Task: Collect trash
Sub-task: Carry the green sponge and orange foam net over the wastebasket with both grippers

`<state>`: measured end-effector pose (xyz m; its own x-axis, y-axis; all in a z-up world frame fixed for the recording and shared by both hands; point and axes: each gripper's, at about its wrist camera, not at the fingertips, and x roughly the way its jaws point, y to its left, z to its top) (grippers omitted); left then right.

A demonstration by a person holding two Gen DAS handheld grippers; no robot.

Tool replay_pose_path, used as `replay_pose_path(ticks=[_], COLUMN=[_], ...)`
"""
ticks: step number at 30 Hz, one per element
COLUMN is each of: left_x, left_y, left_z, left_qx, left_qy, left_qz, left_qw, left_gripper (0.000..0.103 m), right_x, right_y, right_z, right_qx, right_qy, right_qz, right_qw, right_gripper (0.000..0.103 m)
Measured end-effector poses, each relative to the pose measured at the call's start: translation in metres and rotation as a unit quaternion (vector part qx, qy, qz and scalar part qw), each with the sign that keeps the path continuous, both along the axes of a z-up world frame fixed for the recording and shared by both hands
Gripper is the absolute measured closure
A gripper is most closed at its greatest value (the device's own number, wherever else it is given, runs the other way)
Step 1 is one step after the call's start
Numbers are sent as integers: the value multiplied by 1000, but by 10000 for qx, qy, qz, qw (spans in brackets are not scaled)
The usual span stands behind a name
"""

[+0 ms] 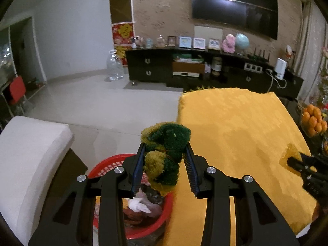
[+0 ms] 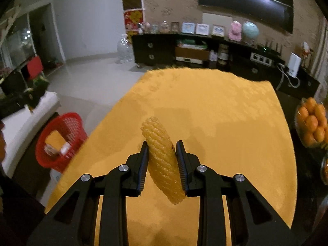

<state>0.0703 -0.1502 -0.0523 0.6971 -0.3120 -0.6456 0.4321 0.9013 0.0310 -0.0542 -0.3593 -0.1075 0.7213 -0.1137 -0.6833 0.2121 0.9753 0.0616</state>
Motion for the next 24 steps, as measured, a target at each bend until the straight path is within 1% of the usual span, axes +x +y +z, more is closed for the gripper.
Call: replay_pose_path(ticks=[5,10,15,18,24], left_x=[9,22,31,35,42], left_y=[9,28,53,64,82], left_z=[-9,-15,-19,-22,-28], left_qx=[143,105,1,19,106], left_qy=[-3,99,211,247,301], left_qz=[168,370,639,781,979], left_qw=[9998,9992,9977,9966,9947], left_gripper=[67,67,67,67,67], right_x=[35,69,95,103,118], right_y=[27,56,91,103,119], right_z=[27,43,43,40,23], right_qx=[-61,-25,-55,23,237], right_qy=[-280,-480,-475,-452,-362], right_qz=[369,762,1286,1524,1752], right_qw=[9989,9959,9905,9873,9836], right_gripper=[76,76,76,76,76])
